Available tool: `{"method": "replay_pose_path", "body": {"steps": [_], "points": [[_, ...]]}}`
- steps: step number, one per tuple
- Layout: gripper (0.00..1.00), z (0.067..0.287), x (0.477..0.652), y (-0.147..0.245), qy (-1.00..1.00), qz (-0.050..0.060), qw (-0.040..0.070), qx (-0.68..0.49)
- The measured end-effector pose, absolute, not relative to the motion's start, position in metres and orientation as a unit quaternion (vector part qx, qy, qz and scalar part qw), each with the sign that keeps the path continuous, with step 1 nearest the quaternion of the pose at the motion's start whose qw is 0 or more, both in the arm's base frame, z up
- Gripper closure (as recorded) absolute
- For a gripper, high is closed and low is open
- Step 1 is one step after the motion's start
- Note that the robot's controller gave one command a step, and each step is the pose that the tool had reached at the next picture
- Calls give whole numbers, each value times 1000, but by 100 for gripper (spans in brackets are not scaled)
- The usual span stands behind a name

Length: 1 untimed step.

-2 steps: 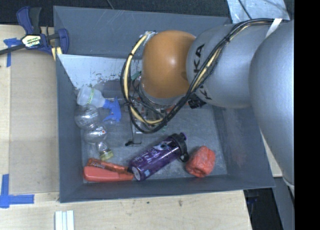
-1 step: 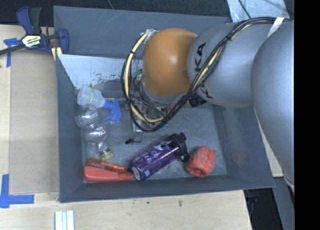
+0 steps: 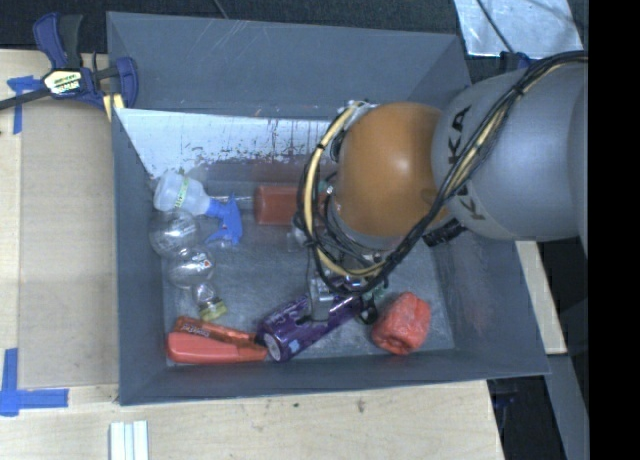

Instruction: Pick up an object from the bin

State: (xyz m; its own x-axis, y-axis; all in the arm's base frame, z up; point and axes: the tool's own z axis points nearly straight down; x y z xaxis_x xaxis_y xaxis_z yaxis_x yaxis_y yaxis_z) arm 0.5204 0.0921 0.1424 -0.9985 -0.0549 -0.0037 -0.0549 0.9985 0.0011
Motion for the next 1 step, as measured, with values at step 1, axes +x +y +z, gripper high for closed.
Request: {"method": "replay_pose_path", "body": {"steps": [1], "points": [[0, 136, 507, 64, 996, -1, 1, -85]]}}
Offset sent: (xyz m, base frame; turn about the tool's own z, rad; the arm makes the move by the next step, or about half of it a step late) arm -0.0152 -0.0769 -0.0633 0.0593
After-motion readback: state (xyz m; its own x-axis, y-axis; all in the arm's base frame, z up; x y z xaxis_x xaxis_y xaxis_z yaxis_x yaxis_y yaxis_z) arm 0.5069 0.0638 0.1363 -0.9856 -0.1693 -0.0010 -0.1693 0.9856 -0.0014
